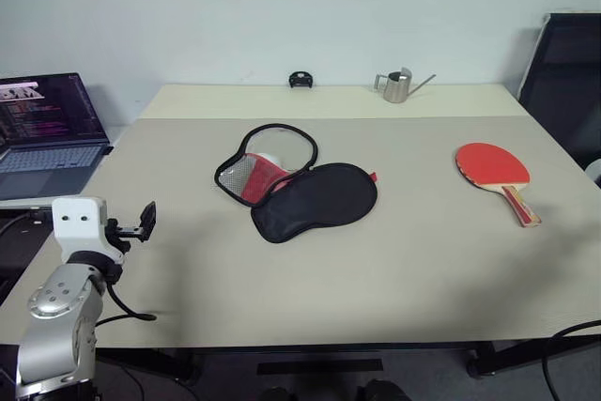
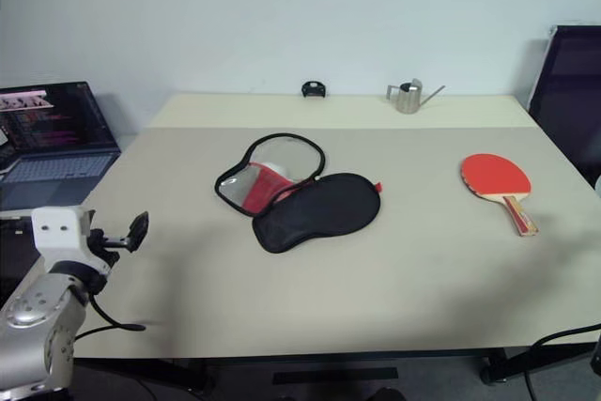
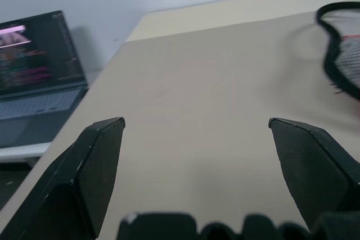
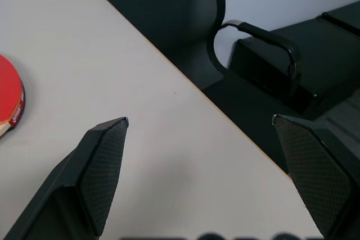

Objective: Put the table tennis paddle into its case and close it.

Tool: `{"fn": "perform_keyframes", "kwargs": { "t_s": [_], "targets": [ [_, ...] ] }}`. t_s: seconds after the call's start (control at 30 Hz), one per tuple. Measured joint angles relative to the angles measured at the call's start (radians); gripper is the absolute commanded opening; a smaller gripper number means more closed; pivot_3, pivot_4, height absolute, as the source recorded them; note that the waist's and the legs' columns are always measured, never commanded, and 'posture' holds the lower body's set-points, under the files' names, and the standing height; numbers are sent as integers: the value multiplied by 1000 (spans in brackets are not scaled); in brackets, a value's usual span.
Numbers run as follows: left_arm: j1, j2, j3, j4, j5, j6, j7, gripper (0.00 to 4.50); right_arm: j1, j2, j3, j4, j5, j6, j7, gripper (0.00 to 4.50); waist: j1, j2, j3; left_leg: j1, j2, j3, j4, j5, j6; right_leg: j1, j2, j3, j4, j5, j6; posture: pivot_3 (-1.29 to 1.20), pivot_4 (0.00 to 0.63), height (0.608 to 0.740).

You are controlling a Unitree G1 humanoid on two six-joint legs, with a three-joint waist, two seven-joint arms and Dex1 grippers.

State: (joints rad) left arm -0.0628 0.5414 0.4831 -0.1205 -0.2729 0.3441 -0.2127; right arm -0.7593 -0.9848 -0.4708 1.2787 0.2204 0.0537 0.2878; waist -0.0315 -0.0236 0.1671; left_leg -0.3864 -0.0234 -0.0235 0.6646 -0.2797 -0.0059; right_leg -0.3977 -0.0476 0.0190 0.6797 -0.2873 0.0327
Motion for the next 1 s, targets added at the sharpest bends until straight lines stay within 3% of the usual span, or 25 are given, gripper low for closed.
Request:
{"fn": "perform_keyframes", "kwargs": {
  "t_s": [0.23,0.63,0.73,1.0],
  "targets": [
    [-17,-34,-14,57,46,-9,61,4471,-1,-25,0,-1,0,3,26,4500,0,0,0,9,0,-1,0,0,0,10,0,-1,-1,0,0,0,150,740],
    [-122,-37,-51,198,43,-96,-14,4471,-14,-5,1,-119,58,25,254,4500,1,0,0,9,0,-2,0,0,0,10,0,-2,-2,0,0,0,150,740],
    [-187,-32,-82,270,43,-128,-58,4471,32,32,10,-253,89,69,362,4500,2,0,0,9,0,-3,0,0,0,10,0,-2,-1,0,0,0,150,740],
    [-309,10,-130,435,2,-174,-264,4471,357,155,52,-943,278,417,499,4500,5,0,0,6,0,-4,0,0,0,7,-1,-3,-1,0,1,0,150,740]
  ]
}}
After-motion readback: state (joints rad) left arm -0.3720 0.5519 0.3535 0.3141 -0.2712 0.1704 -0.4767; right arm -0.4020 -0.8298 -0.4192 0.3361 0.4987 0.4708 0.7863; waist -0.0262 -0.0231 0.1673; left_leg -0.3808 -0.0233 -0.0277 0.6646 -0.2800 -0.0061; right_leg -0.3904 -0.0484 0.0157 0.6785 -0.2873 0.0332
